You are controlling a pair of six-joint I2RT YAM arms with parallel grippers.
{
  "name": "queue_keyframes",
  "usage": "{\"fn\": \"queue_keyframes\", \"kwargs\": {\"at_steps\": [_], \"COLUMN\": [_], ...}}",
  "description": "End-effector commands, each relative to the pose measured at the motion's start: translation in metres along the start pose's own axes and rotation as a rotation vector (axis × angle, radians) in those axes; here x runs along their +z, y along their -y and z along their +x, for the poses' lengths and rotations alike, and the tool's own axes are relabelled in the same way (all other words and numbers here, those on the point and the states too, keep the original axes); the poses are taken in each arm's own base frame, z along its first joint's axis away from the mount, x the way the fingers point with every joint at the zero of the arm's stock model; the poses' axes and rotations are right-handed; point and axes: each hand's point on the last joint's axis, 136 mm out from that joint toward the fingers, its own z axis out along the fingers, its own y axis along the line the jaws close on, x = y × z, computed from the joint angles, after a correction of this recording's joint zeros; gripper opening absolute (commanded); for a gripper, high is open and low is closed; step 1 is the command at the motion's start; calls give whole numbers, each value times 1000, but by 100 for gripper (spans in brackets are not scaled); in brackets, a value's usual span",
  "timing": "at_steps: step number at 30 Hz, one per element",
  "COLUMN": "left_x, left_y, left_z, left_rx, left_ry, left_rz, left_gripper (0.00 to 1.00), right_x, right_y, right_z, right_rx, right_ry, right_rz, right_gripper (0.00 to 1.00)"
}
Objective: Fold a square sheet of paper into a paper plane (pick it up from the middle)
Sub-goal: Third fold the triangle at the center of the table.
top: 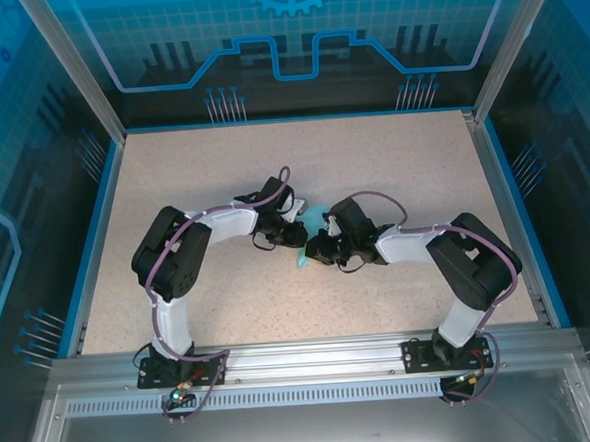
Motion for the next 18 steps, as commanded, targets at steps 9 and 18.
{"fn": "queue_keyframes", "kwargs": {"at_steps": [9,18], "left_x": [13,15], "left_y": [-14,-14], "left_z": [17,17], "left_rx": [3,6], "left_ry": [-59,-64], "left_rz": [-22,-22], "left_gripper": [17,17], "right_x": [15,21], "right_y": [-3,6], "right_z": [4,7], "right_rx": [10,22], "right_ry": [-22,-30], "right_rz": [-16,7], "right_gripper": [10,11]}}
